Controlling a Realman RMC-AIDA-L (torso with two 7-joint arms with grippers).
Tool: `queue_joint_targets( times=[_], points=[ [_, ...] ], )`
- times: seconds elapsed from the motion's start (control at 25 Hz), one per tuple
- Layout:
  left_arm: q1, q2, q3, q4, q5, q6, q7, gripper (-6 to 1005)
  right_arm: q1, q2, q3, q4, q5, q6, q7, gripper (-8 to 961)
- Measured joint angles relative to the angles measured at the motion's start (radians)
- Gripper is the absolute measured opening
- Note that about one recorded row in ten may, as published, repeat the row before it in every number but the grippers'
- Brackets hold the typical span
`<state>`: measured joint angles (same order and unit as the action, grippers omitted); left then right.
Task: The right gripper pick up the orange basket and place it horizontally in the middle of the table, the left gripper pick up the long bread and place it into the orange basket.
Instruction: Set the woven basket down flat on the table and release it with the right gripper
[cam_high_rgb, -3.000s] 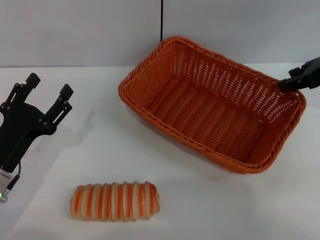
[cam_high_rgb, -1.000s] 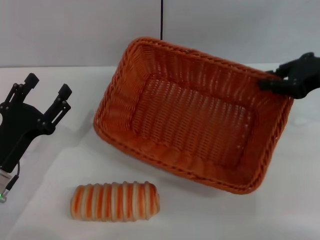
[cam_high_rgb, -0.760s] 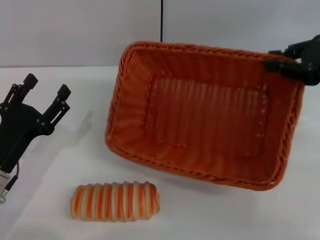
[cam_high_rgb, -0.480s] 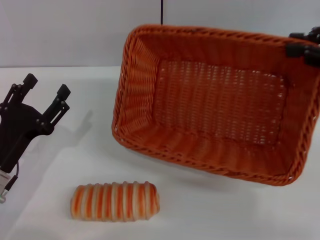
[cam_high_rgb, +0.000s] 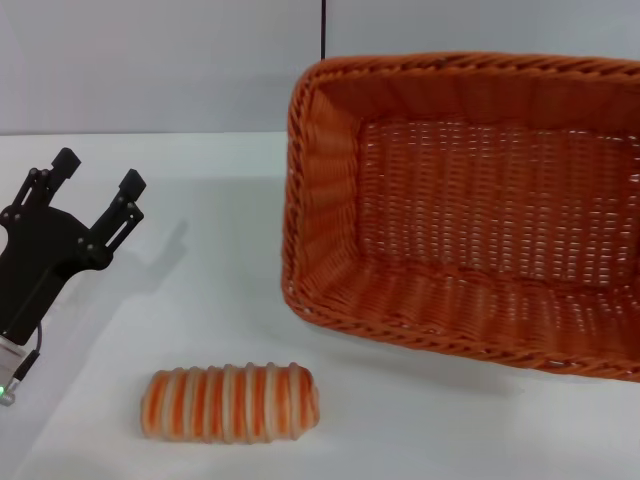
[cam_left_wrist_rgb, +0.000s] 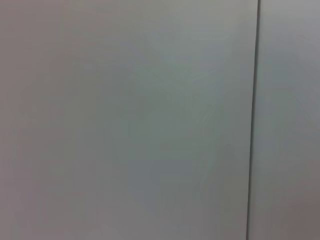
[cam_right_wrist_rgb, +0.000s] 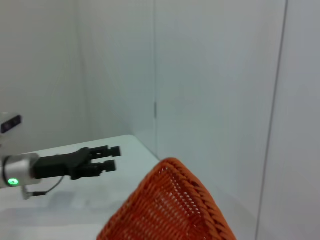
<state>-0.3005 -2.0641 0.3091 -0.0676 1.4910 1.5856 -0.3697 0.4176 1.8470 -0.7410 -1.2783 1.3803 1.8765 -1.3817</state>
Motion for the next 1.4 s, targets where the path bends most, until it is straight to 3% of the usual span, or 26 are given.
queue_joint_targets(
  times=[0.04,0.08,0.12,0.28,0.88,1.4],
  points=[
    [0.000,0.000,0.000,-0.001,0.000,-0.001,0.000,814,-0.002,-0.015,-0.015,0.015,0.017,0.000,-0.001,173],
    [0.000,0.000,-0.002,-0.002,0.000,-0.001,0.000,814,-0.002,-0.050,-0.058,0.059,0.049,0.001,-0.003,173],
    [0.000,0.000,-0.002,-0.002,0.000,-0.001,0.000,814,-0.002,-0.050,-0.058,0.059,0.049,0.001,-0.003,173],
    [0.000,-0.002,-0.003,-0.006,0.000,-0.001,0.000,814,0.027,-0.086,-0.150,0.196,0.062,0.001,-0.046,173],
    [-0.003,-0.004,0.004,-0.011,0.000,0.002,-0.015,813,0.181,-0.068,-0.188,0.562,-0.151,-0.008,-0.250,171],
    [0.009,-0.004,0.005,-0.011,0.001,0.021,-0.024,814,0.176,-0.038,-0.187,0.568,-0.231,-0.045,-0.301,167]
  ],
)
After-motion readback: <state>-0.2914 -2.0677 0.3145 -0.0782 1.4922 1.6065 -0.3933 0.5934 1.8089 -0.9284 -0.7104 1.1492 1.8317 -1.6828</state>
